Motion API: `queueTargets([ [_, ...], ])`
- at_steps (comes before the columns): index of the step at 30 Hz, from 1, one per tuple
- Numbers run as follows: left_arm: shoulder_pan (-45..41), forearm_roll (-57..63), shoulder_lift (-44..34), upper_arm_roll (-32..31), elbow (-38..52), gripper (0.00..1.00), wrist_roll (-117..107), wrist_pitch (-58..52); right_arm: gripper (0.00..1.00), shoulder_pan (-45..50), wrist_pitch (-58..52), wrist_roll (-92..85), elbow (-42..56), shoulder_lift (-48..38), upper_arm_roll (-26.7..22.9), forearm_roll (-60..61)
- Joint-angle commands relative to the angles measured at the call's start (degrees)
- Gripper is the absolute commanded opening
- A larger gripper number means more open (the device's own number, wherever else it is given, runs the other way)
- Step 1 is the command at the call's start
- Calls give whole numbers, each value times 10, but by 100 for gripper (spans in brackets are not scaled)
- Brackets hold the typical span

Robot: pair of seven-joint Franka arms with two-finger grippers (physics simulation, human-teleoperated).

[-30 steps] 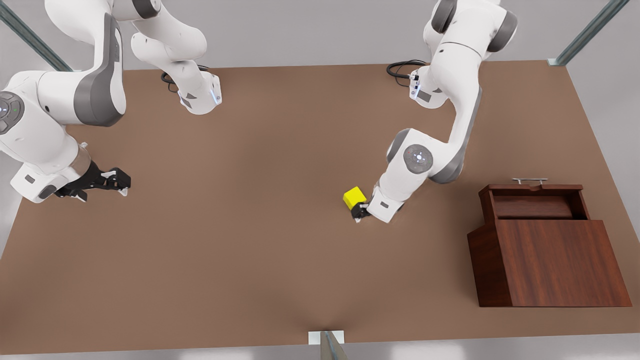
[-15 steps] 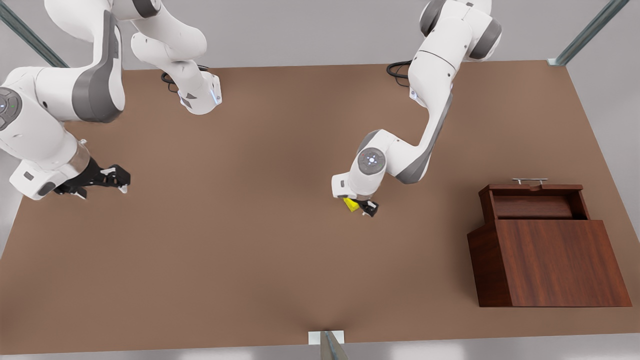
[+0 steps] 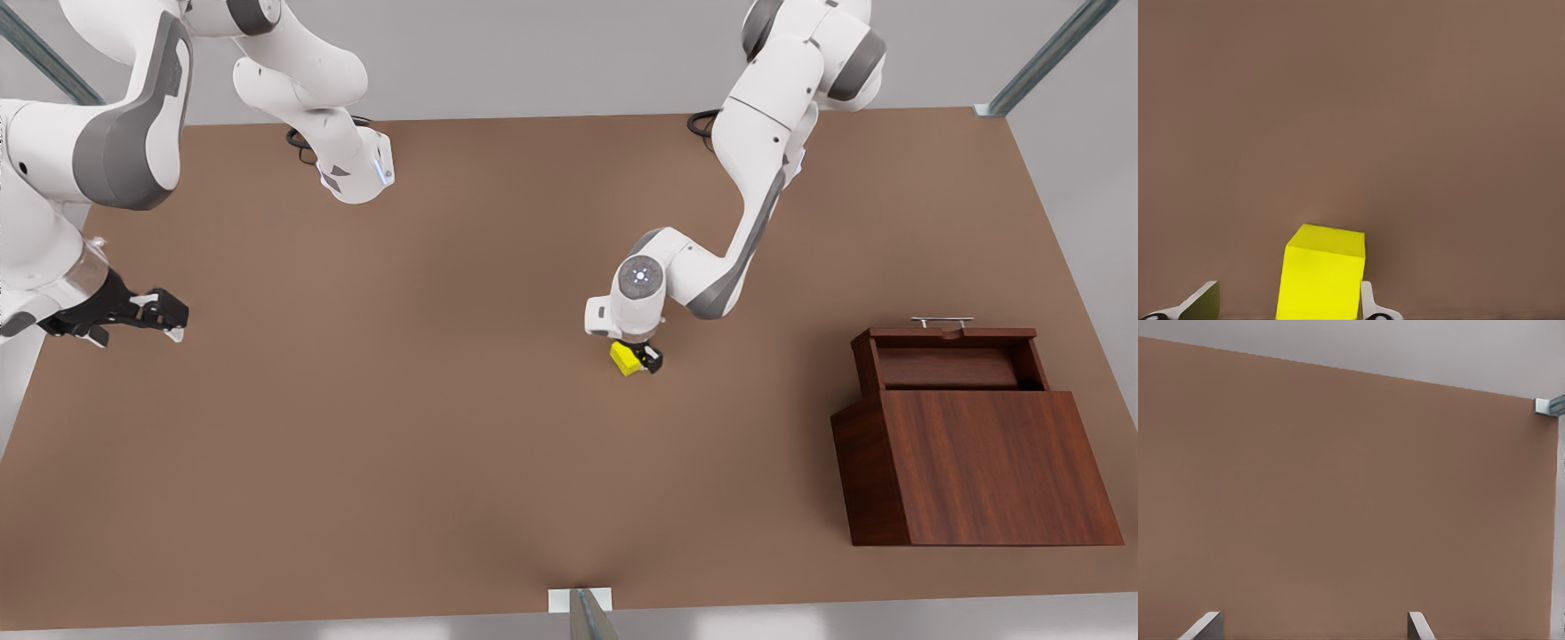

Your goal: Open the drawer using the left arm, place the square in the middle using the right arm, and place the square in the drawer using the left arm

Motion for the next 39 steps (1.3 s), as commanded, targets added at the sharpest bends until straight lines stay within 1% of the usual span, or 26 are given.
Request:
queueTargets([
  [1, 0, 12, 0, 0, 0, 100, 0, 0, 100, 0, 0, 0, 0, -1, 0, 0],
  [5, -1, 12, 2, 0, -21, 100, 0, 30, 100, 10, -1, 0, 12, -4, 5, 2],
  [7, -1, 12, 3, 0, -21, 100, 0, 32, 100, 12, -31, -2, 6, 3, 6, 26],
  [8, -1, 16, 5, 0, -21, 100, 1, 34, 100, 11, -54, -1, 15, -19, 5, 17],
  [10, -1, 24, 11, 0, -21, 100, 0, 36, 100, 3, -66, -2, 29, -28, -4, 26],
  [11, -2, 24, 15, 0, -21, 100, 0, 40, 100, 8, -68, -1, 29, -26, 5, 19],
  [12, -2, 24, 16, 0, -21, 100, 0, 40, 100, 1, -65, -3, 29, -11, -1, 33],
  [14, -3, 24, 21, 0, -21, 100, 0, 41, 100, -13, -61, -3, 39, -11, -19, 52],
  [16, -3, 24, 24, 0, -21, 100, -1, 40, 100, -13, -13, -6, 39, 9, -16, 57],
  [19, -11, 24, 31, 0, -22, 100, -5, 41, 100, 15, -15, -6, 36, 11, -11, 50],
  [23, -10, 25, 37, 0, -22, 100, -5, 41, 100, 12, -13, -5, 35, 14, -12, 57],
  [28, -10, 24, 38, 1, -53, 100, -8, 68, 100, 13, -11, -4, 36, 18, -13, 60],
  [31, -11, 24, 42, 2, -54, 100, -8, 74, 100, 13, -11, -5, 36, 19, -13, 60],
  [32, -11, 24, 43, 2, -54, 97, -8, 77, 100, 14, -11, -5, 36, 19, -12, 60],
  [33, -10, 24, 43, 3, -54, 82, -8, 77, 100, 14, -11, -4, 36, 19, -13, 60],
  [36, -10, 24, 43, 3, -54, 74, -8, 77, 100, 14, -11, -6, 36, 19, -13, 58],
  [38, -10, 24, 43, 3, -54, 70, -8, 77, 100, 14, -11, -6, 36, 20, -13, 56],
  [39, -10, 24, 43, 3, -54, 70, -8, 77, 100, 13, -11, -4, 36, 20, -13, 60],
])
